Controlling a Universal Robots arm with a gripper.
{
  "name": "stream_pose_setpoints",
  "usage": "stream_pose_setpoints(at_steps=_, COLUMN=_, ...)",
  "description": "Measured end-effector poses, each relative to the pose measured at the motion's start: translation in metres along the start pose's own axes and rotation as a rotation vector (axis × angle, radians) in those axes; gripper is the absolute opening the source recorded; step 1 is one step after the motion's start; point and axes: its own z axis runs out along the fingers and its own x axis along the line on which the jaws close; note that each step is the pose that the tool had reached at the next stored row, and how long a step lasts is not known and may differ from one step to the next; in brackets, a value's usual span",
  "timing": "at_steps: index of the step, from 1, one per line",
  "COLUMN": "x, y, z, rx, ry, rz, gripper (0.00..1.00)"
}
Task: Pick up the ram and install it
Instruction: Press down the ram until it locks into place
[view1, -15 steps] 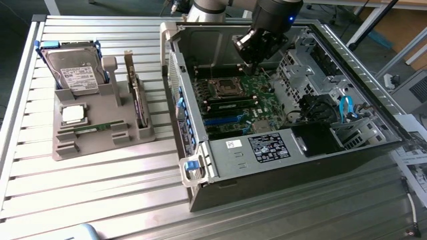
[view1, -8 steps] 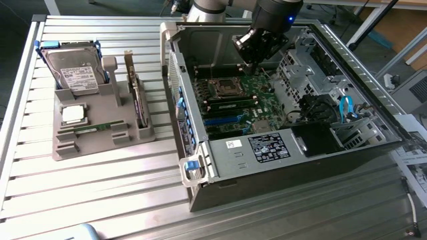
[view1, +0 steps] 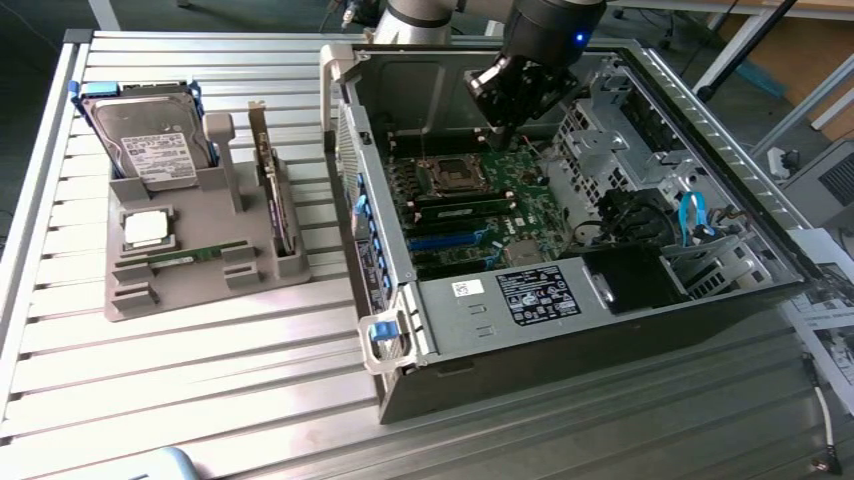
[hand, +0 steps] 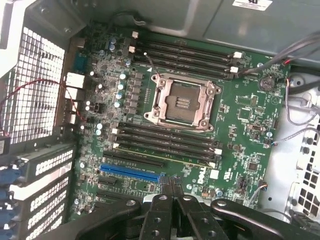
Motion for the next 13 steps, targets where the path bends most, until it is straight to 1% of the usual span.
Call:
stream_pose_setpoints(at_steps=8, x=0.0000, y=0.0000, z=0.0000, rx=-0.0012, ry=0.0012, rz=0.075, gripper=0.11)
stream_pose_setpoints(at_steps=13, x=0.0000, y=0.0000, z=0.0000, rx=-0.0012, ry=0.0012, rz=0.075, gripper=0.11)
